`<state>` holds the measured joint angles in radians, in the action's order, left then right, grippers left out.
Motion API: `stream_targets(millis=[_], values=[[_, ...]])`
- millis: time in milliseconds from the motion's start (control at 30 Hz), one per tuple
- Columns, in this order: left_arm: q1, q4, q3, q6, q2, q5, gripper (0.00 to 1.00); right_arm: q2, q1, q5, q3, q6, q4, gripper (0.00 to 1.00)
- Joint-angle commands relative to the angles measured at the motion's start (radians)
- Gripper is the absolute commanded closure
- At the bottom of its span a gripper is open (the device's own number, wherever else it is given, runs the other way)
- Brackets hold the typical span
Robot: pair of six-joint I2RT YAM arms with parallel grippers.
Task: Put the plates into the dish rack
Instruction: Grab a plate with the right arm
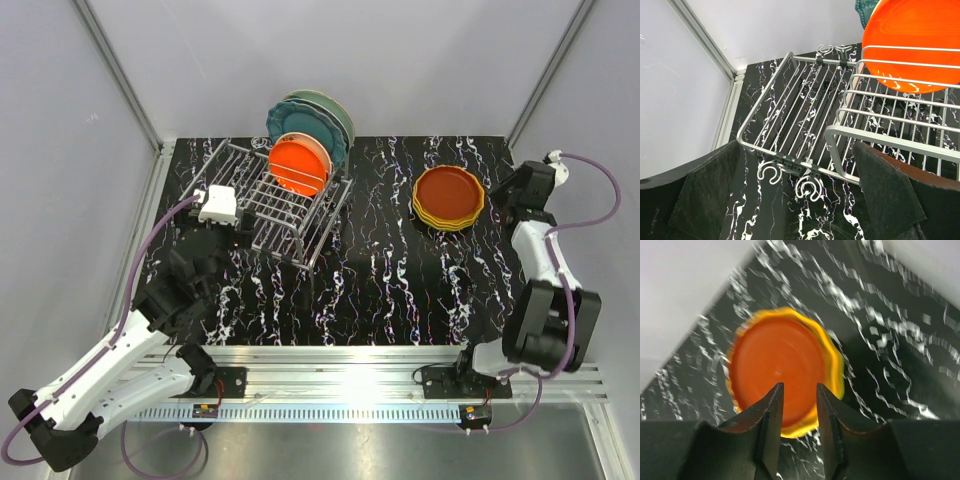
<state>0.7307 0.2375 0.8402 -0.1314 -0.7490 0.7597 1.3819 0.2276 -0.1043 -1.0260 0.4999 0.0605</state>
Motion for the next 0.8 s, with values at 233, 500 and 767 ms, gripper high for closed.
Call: stream_targets(millis=[233, 500, 767], values=[[-0.005, -0.044, -0.003, -0.004, 0.005, 0.015, 0.01, 0.239, 0.056, 0.206, -0.063, 0.104, 0.045, 0.64], [-0.005, -0.043, -0.003, -0.004, 0.007, 0.013, 0.01, 0.342, 0.058, 0.190, -0.117, 0.100, 0.019, 0.67], [-0.005, -0.046, -0.001, -0.007, 0.004, 0.012, 0.01, 0.420, 0.058, 0.213, -0.157, 0.095, -0.002, 0.67]])
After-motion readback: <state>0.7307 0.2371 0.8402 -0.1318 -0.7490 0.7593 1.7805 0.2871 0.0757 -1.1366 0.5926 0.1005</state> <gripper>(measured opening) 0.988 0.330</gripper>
